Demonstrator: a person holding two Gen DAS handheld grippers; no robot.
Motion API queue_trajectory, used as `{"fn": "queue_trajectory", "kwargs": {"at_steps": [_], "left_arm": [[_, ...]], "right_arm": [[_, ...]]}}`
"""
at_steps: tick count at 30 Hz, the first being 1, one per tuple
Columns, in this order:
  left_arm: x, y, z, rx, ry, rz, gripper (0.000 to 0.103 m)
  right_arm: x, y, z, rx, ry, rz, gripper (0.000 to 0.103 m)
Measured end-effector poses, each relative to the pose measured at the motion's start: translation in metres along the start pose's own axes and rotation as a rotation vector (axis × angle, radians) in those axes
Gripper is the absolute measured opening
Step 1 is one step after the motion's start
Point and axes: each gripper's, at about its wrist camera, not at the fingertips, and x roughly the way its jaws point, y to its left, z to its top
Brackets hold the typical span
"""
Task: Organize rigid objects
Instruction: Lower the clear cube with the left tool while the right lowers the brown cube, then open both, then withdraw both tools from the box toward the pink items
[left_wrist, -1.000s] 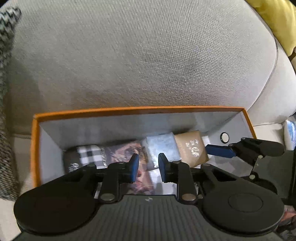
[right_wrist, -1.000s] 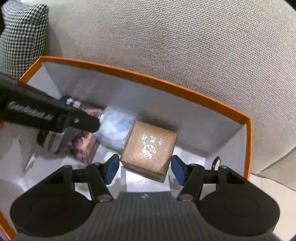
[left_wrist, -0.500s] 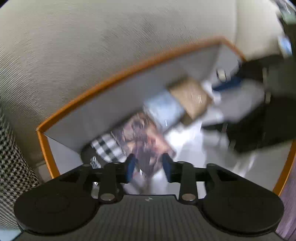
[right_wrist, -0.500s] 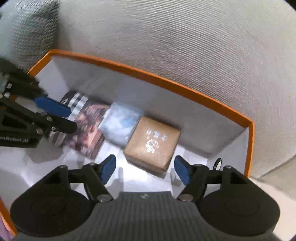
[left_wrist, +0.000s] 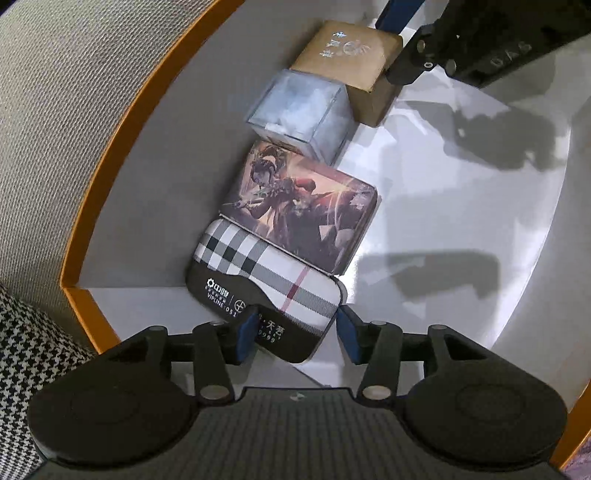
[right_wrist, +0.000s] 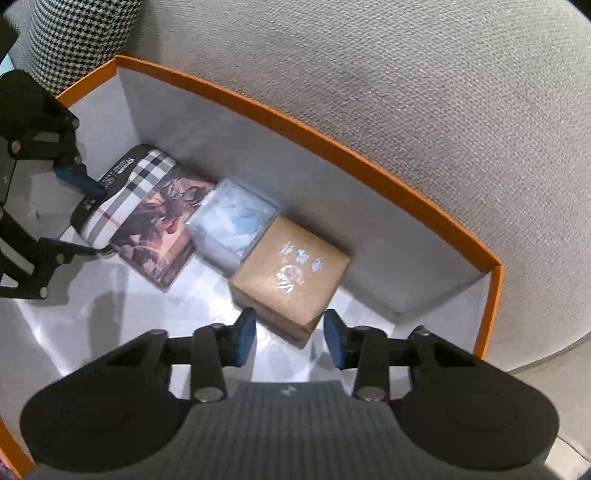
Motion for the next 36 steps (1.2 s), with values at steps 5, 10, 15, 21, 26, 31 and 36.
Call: {"fn": "queue_trajectory", "kwargs": {"at_steps": [5, 10, 15, 21, 26, 31, 36], "left_arm": [[-0.002, -0.003, -0.003, 0.039, 0.029, 0.035, 0.050], [0.000, -0.006, 0.006, 0.020, 0.029, 0.043, 0.050], [-0.024, -0.001, 0.001, -0.027, -0.051, 0.019, 0.050], [-0.087, 0.005, -0.029, -0.232, -0.277, -0.040, 0.050], [-0.149, 0.003, -0.057, -0.426, -0.459, -0.153, 0.050], [-0.171, -0.018, -0.103, -0.544, -0.510, -0.228, 0.050], [-0.146, -0.050, -0.153, -0.663, -0.422, -0.252, 0.050]], "right_arm": [[-0.003, -0.007, -0.001, 0.080, -0.008, 0.021, 0.039], [0.002, -0.003, -0.001, 0.097, -0.014, 0.008, 0.039], [0.000, 0.004, -0.005, 0.061, -0.013, -0.011, 0.040], [-0.048, 0.007, -0.025, 0.089, -0.107, -0.010, 0.040], [-0.103, 0.027, -0.058, 0.161, -0.234, 0.028, 0.040], [-0.141, 0.060, -0.102, 0.286, -0.308, 0.126, 0.040], [-0.140, 0.101, -0.139, 0.417, -0.261, 0.238, 0.041]]}}
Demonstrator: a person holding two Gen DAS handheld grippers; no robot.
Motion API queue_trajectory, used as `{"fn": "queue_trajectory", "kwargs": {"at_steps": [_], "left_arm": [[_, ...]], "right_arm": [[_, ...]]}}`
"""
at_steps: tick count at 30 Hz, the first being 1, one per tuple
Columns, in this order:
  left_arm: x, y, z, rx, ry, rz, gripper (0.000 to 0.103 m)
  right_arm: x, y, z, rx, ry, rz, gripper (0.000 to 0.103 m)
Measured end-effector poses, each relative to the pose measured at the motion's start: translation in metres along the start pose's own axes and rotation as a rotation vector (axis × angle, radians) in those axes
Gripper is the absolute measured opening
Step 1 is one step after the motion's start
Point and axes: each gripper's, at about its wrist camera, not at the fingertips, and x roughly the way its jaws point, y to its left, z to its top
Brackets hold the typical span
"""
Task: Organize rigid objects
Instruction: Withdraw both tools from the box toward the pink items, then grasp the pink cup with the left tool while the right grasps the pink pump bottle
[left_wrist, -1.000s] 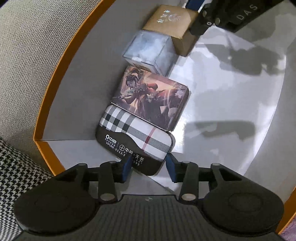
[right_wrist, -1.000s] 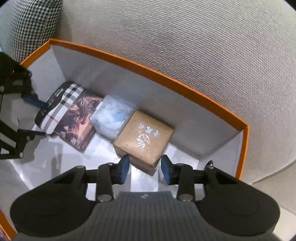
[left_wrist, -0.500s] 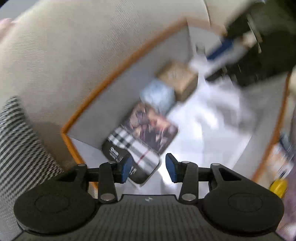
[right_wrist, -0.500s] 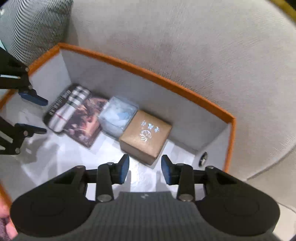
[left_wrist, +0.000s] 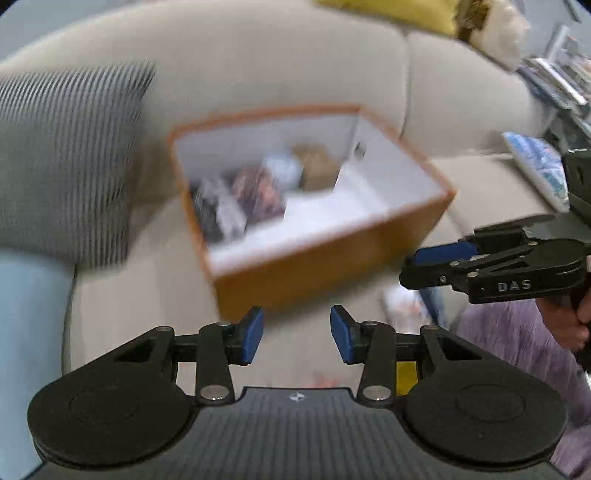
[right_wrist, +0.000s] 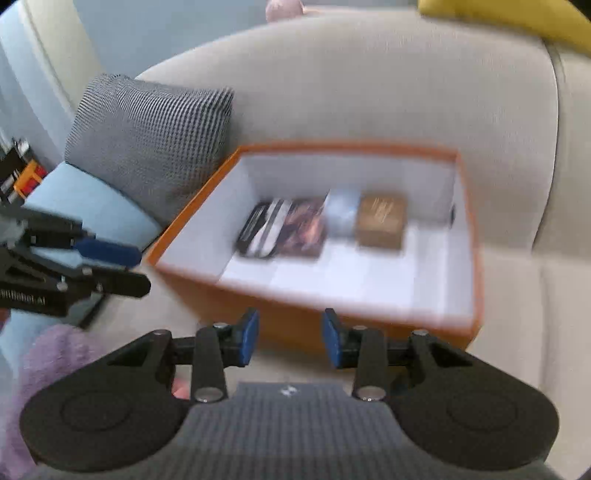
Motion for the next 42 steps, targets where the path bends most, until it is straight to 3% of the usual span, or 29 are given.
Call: {"fn": "queue_trajectory", "kwargs": {"at_steps": [5, 7, 15, 26, 27, 30, 36, 42], "left_arm": [[0.019, -0.002, -0.050, -0.016, 0.058, 0.089, 0.051], [0.019, -0.005, -0.062, -0.003, 0.063, 0.113, 0.056], [0.037, -0.008, -0.086, -0.001, 0.087, 0.080, 0.061], [0.053, -0.008, -0.090, -0.007, 0.124, 0.063, 0.061], [0.054, -0.010, -0.089, 0.000, 0.123, 0.061, 0.061], [0.059, -0.013, -0.085, 0.011, 0.122, 0.066, 0.064], [0.076, -0.024, -0.074, 0.061, 0.145, 0.122, 0.064], [0.092, -0.028, -0.069, 0.073, 0.168, 0.153, 0.061]], "right_arm": [[0.031, 0.033, -0.052, 0.096, 0.113, 0.075, 0.041], [0.046, 0.044, -0.065, 0.112, 0.161, 0.088, 0.038], [0.087, 0.065, -0.082, 0.121, 0.249, 0.074, 0.035], [0.125, 0.064, -0.083, 0.134, 0.336, 0.056, 0.034], [0.125, 0.062, -0.085, 0.141, 0.341, 0.055, 0.029], [0.118, 0.055, -0.084, 0.174, 0.340, 0.055, 0.028], [0.098, 0.038, -0.080, 0.208, 0.295, -0.002, 0.028], [0.098, 0.028, -0.080, 0.237, 0.287, -0.003, 0.028]]}}
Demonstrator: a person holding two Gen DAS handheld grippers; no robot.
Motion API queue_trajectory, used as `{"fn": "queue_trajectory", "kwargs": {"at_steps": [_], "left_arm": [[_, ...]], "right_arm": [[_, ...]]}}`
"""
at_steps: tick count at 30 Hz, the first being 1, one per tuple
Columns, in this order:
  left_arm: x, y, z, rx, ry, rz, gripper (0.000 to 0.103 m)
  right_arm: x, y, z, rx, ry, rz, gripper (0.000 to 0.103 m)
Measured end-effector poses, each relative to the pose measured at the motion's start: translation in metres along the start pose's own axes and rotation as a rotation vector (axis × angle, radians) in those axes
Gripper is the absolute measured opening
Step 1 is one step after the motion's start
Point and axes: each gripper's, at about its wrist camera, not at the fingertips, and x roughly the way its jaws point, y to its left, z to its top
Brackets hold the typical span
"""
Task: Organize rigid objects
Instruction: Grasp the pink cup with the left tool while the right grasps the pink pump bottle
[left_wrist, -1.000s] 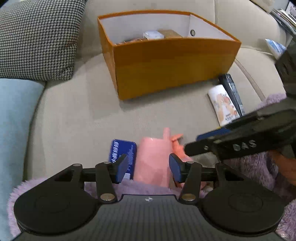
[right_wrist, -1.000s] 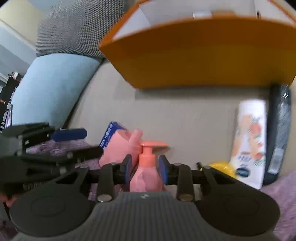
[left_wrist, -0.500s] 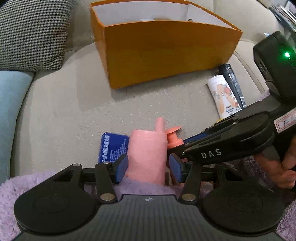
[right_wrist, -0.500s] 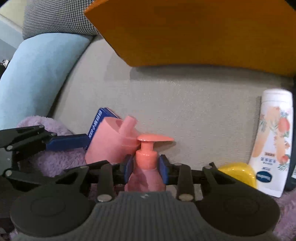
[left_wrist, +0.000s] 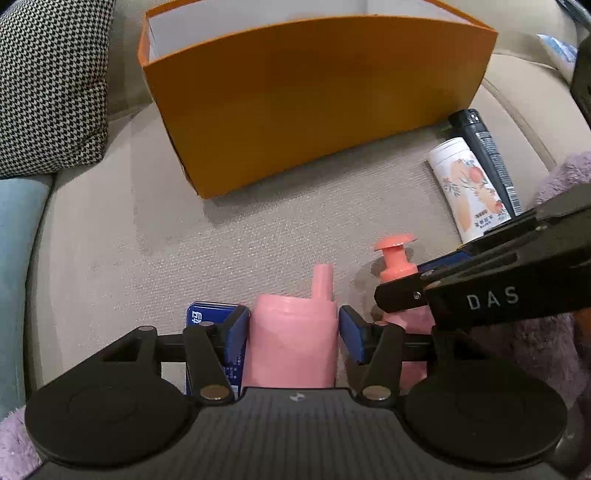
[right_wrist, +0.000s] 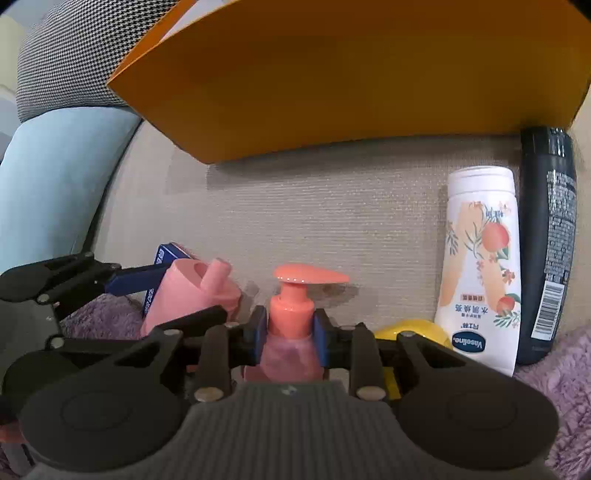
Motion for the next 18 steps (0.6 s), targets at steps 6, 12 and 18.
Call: {"fn": "queue_trajectory", "kwargs": {"at_steps": [6, 12, 18], "left_arm": [[-0.012, 0.003, -0.006, -0.025, -0.029, -0.001, 0.061], [-0.046, 0.008, -0.013, -0.085, -0.084, -0.002, 0.061], [-0.072, 0.013, -0.018, -0.153, -0.139, -0.021, 0.060]], "right_arm": [[-0.002, 0.000, -0.001, -0.005, -0.006, 0.005, 0.027], [-0.028, 0.009, -0.008, -0.090, -0.070, -0.044, 0.027], [-0.051, 0.017, -0.016, -0.157, -0.152, -0.097, 0.027]]}}
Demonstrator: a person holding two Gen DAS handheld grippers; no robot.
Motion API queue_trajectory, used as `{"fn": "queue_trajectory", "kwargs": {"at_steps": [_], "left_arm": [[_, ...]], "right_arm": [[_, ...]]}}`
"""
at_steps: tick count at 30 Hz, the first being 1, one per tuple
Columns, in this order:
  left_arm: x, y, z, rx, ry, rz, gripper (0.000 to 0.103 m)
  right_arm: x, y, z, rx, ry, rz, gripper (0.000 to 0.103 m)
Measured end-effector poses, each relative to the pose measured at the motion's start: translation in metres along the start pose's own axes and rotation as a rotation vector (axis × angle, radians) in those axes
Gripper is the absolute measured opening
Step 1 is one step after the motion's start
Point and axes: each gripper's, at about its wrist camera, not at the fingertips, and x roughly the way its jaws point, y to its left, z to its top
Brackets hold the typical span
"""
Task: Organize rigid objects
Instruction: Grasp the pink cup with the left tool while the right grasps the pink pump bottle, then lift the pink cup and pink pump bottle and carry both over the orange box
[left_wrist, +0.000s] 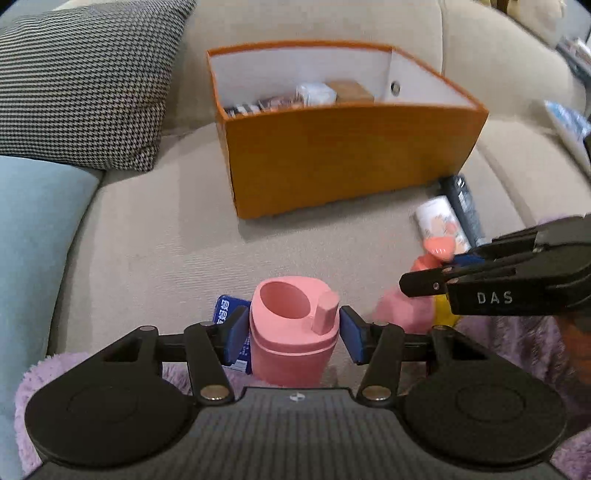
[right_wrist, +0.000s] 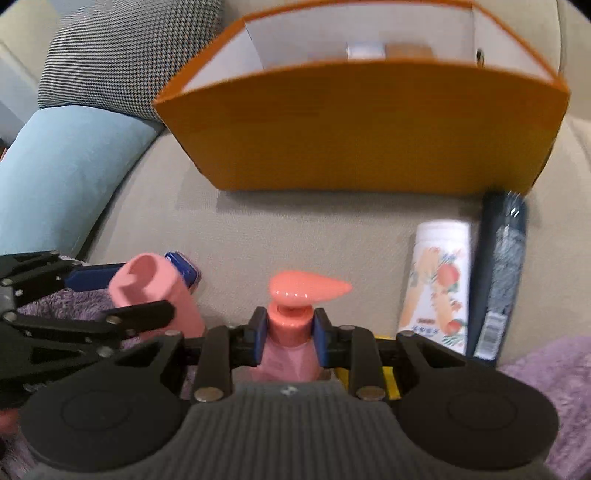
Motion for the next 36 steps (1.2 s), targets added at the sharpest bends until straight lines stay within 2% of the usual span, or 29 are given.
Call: {"fn": "queue_trajectory", "kwargs": {"at_steps": [6, 12, 17, 24, 28, 36], "left_arm": [[-0.024, 0.002, 0.008, -0.070, -0.092, -0.067, 0.060], [-0.049, 0.001, 0.035, -0.095, -0.192, -0.142, 0.060], [-0.063, 0.000, 0.074, -0.083, -0.268, -0.215, 0.060], [-0.052, -0.003, 0.145, -0.032, -0.321, -0.244, 0.060], [-0.019, -0.006, 0.172, -0.020, -0.300, -0.245, 0.060], [0.056, -0.008, 0.203, -0.031, -0.227, -0.250, 0.060]], "right_arm": [[-0.028, -0.004, 0.002, -0.024, -0.070, -0.016, 0.027], [-0.058, -0.008, 0.014, -0.064, -0.134, -0.022, 0.027], [-0.092, -0.014, 0.042, -0.112, -0.190, -0.020, 0.027], [-0.135, -0.033, 0.101, -0.215, -0.278, -0.041, 0.027], [-0.121, -0.047, 0.138, -0.277, -0.273, -0.085, 0.027], [-0.043, -0.079, 0.189, -0.393, -0.162, -0.169, 0.027]]}}
